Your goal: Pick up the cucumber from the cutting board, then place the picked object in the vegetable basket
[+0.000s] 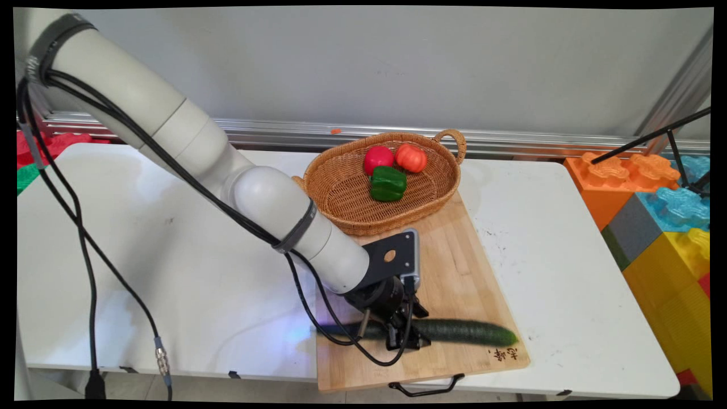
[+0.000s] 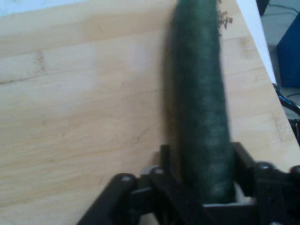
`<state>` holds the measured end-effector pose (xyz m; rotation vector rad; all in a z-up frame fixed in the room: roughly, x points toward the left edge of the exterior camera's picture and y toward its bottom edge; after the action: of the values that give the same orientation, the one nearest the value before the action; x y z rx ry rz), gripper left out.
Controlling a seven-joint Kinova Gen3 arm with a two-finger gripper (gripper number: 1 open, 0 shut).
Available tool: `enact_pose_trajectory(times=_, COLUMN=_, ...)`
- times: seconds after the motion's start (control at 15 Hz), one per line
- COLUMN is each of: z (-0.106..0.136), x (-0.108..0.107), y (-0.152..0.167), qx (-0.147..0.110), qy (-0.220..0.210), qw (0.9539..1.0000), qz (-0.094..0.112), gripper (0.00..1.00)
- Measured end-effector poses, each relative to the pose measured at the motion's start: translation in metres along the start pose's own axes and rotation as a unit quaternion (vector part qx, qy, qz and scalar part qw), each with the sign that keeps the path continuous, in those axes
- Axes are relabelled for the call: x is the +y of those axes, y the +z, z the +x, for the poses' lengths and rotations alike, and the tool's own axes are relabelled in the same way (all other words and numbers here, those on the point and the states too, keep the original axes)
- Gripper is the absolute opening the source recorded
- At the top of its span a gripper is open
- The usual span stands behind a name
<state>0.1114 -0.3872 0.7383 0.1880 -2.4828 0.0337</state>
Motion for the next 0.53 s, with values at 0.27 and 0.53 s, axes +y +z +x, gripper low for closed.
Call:
enact_pose_trajectory(times=0.27, z=0.005, x=-0.001, y=-0.006, qx=0.007, qy=-0.006, qw=0.9999, qz=-0.005, gripper=0.00)
enact_pose_trajectory(times=0.53, z=0.027, x=-0.004, y=-0.033, qx=0.017, qy=-0.020, qw=0.9997, qz=0.000, gripper=0.00)
